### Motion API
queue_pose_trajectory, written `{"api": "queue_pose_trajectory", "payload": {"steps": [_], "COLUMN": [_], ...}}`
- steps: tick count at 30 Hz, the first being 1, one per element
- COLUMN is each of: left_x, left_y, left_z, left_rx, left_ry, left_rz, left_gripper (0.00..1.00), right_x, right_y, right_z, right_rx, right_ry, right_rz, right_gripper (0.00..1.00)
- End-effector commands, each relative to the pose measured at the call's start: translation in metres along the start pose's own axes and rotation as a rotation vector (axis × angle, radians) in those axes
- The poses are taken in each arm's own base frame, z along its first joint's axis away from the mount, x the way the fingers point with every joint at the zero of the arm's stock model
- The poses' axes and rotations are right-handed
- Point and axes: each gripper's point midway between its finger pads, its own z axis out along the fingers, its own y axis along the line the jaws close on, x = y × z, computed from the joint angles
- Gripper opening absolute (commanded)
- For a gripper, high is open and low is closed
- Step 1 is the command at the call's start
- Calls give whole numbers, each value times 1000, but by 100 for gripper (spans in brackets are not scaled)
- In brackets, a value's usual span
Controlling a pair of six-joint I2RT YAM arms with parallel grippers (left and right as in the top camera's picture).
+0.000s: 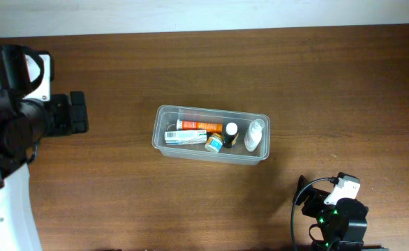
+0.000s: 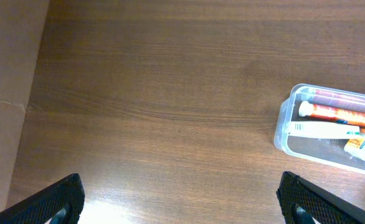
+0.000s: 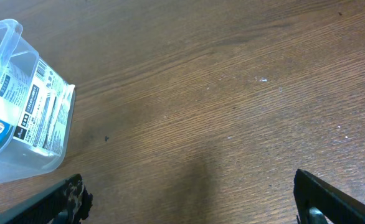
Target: Pack container
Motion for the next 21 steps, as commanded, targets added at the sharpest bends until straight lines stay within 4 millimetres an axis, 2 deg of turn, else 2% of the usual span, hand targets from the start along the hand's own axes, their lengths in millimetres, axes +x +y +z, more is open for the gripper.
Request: {"api": "queue_pose_trajectory", "payload": {"steps": [1,5,9,11,16,21], "left_x": [12,35,43,47,66,97], "left_y": [5,11,7,2,-20,-45], "left_z": [-30,-46,-41,-29,19,64], "left_rx": [-6,-37,-24,-9,64,162], "left_ry": [-76,-125,-249,-299,-393,-450], "left_rz": [-26,-8,-25,-29,-16,1], "left_gripper": [100,100,100,100,100,100], "right_x": [2,2,2,2,2,2], "right_y": [2,2,2,2,2,2], "right_z": [2,2,2,2,2,2], "right_rx": [-14,-14,-14,-14,-14,-14], "right_ry": [0,0,0,0,0,0], "right_rz": [-11,-11,-11,-11,-11,-11], "right_gripper": [98,98,98,98,98,99]}}
